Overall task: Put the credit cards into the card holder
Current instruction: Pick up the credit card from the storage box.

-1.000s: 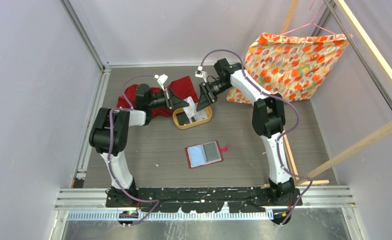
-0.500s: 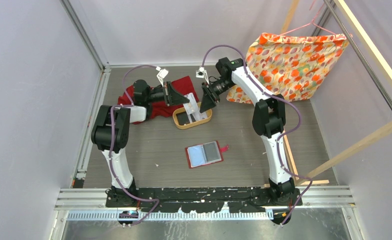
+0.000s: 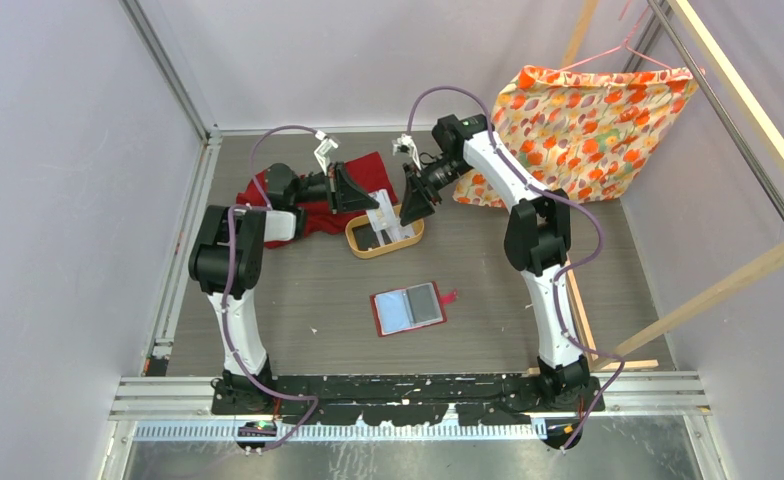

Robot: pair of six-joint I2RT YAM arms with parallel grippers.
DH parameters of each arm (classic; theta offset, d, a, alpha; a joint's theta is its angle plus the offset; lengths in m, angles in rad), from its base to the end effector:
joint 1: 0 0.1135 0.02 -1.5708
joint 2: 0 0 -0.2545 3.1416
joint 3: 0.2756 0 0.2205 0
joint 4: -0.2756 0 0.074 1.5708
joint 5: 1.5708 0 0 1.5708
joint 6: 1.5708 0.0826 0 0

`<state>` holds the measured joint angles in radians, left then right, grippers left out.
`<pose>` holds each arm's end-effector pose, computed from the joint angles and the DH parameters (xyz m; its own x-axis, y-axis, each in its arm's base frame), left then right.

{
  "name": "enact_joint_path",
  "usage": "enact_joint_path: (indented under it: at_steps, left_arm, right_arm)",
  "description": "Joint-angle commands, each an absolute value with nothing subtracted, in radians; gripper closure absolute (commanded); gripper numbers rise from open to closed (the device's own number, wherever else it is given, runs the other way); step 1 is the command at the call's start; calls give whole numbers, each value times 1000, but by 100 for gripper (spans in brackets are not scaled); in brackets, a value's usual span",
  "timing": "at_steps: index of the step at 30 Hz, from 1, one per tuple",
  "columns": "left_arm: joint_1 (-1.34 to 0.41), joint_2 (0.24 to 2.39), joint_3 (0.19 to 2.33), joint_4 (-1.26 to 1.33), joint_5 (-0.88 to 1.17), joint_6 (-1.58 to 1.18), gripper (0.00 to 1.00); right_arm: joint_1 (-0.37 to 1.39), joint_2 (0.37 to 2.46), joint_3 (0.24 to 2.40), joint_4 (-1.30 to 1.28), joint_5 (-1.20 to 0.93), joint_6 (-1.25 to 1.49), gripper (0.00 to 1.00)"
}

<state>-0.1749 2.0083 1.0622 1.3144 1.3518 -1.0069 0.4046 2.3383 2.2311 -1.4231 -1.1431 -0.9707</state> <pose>0.3664 -0.1466 0.2401 -0.6004 -0.0804 -0.7957 0.7992 -0.0233 -0.6007 0.3551 0.2338 0.2254 -0.3560 -0.5248 -0.7732 -0.8694 -0.1175 0.4800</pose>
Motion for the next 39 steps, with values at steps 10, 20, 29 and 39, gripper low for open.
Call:
enact_joint_path:
  at_steps: [10,20,29,39]
  left_arm:
    - [-180,2018,1088,1410,1382,-1003,100]
    - [-180,2019,1084,1410,1388,-1003,100]
    - [-180,2023,1087,1410,1394,-1005,100]
    - [-173,2016,1081,1419,1410,-1011,100]
  right_arm:
    - [408,2308,2278,-1059,-1232,-494,57]
    - [401,2304,2265,-886,-1297,-279,64]
    - [400,2299,2257,-886,-1303,-282,71]
    - [381,2293,2252,-907,-1301,-300,68]
